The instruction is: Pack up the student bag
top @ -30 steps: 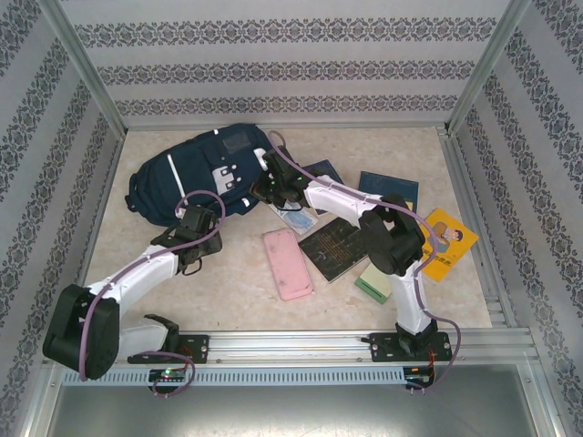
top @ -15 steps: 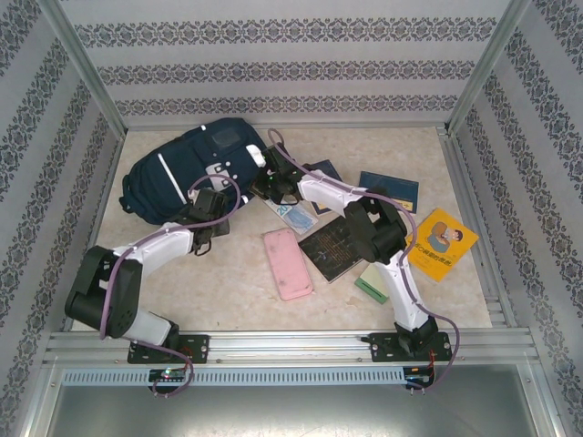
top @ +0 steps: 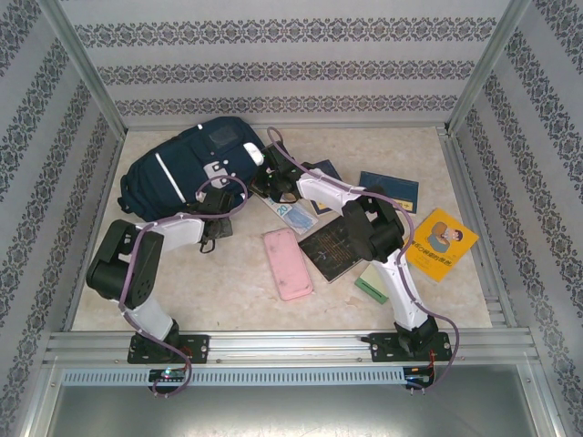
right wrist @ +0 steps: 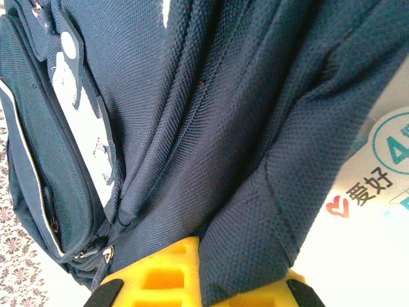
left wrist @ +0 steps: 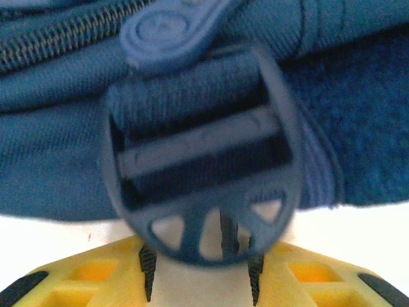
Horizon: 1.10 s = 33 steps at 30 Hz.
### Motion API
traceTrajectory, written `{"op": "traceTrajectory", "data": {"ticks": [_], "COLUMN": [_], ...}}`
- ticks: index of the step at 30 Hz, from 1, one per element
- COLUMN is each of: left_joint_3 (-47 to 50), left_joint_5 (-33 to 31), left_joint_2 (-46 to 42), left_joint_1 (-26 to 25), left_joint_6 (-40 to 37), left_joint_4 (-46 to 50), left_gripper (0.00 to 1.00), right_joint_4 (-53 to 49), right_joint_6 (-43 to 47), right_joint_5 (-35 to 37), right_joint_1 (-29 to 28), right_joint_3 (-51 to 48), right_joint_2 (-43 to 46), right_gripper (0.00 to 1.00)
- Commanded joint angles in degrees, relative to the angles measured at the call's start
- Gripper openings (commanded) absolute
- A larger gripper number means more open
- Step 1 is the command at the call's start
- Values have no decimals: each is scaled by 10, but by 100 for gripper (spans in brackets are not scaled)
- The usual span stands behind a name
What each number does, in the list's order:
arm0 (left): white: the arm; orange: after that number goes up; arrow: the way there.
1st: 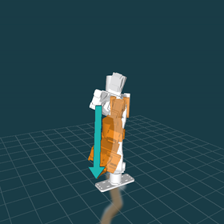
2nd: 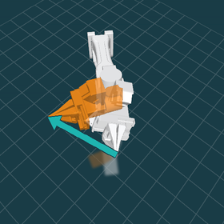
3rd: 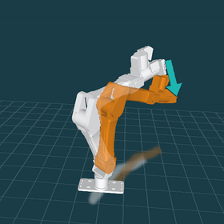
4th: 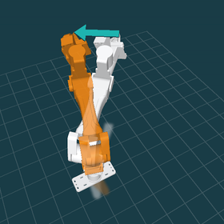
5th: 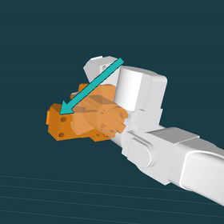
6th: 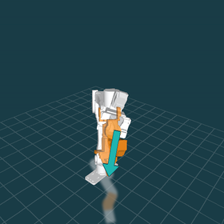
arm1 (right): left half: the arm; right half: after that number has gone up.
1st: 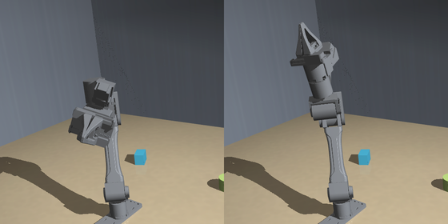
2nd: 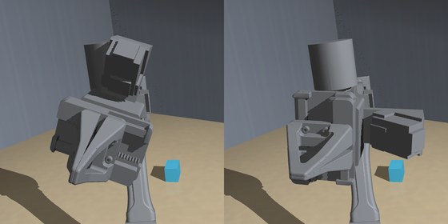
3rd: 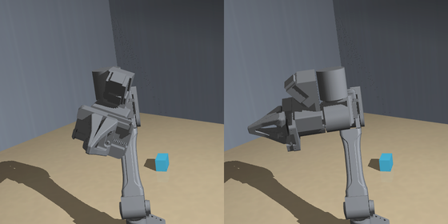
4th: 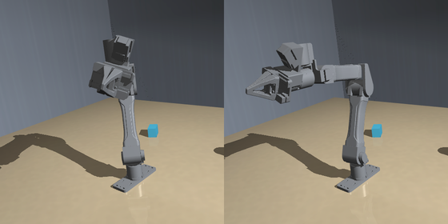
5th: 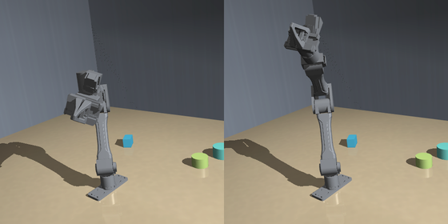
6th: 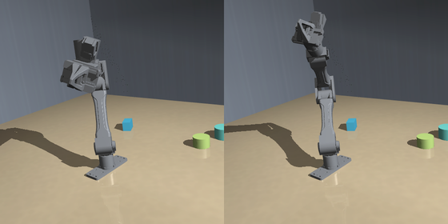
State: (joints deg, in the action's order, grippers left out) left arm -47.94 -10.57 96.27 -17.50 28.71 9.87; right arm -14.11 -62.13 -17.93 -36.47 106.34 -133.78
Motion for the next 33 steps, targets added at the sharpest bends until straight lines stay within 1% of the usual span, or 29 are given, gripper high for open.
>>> {"op": "traceTrajectory", "data": {"ticks": [1, 6, 8, 9, 12, 13, 18, 22, 25, 28, 30, 32, 33], "left_joint_3": [-28, -58, -66, -71, -82, -83, -76, -48, -26, -1, 10, 13, 16], "left_joint_5": [0, 12, 11, 6, -5, -13, -47, -60, -66, -49, -41, -21, 11], "left_joint_2": [15, 51, 62, 67, 72, 70, 38, -30, -84, -142, -180, -204, -216], "left_joint_1": [7, 18, 19, 19, 21, 21, 28, 43, 71, 117, 140, 144, 143], "left_joint_6": [2, 16, 21, 26, 36, 40, 58, 73, 87, 101, 102, 88, 74], "left_joint_4": [-10, 7, 12, 20, 49, 59, 124, 178, 227, 257, 266, 262, 250], "left_gripper": [44, 41, 35, 31, 2, 0, 0, 0, 0, 0, 0, 0, 0], "right_joint_4": [3, 7, 9, 11, 13, 15, 4, -35, -54, -55, -67, -98, -111], "right_joint_6": [12, 12, 11, 11, 10, 9, 31, 77, 93, 100, 128, 156, 170], "right_joint_5": [-22, -26, -27, -27, -28, -27, -18, 8, 18, 14, 30, 50, 54], "right_joint_1": [-1, -2, -3, -2, -1, 0, 12, 25, 48, 77, 90, 99, 103], "right_joint_3": [5, -2, -6, -8, -17, -21, -31, -23, -23, -31, -21, 8, 24], "right_joint_2": [-1, 2, 3, 4, 12, 16, 47, 79, 89, 93, 88, 75, 67], "right_gripper": [0, 0, 0, 0, 0, 0, 0, 0, 0, 0, 0, 0, 0]}}
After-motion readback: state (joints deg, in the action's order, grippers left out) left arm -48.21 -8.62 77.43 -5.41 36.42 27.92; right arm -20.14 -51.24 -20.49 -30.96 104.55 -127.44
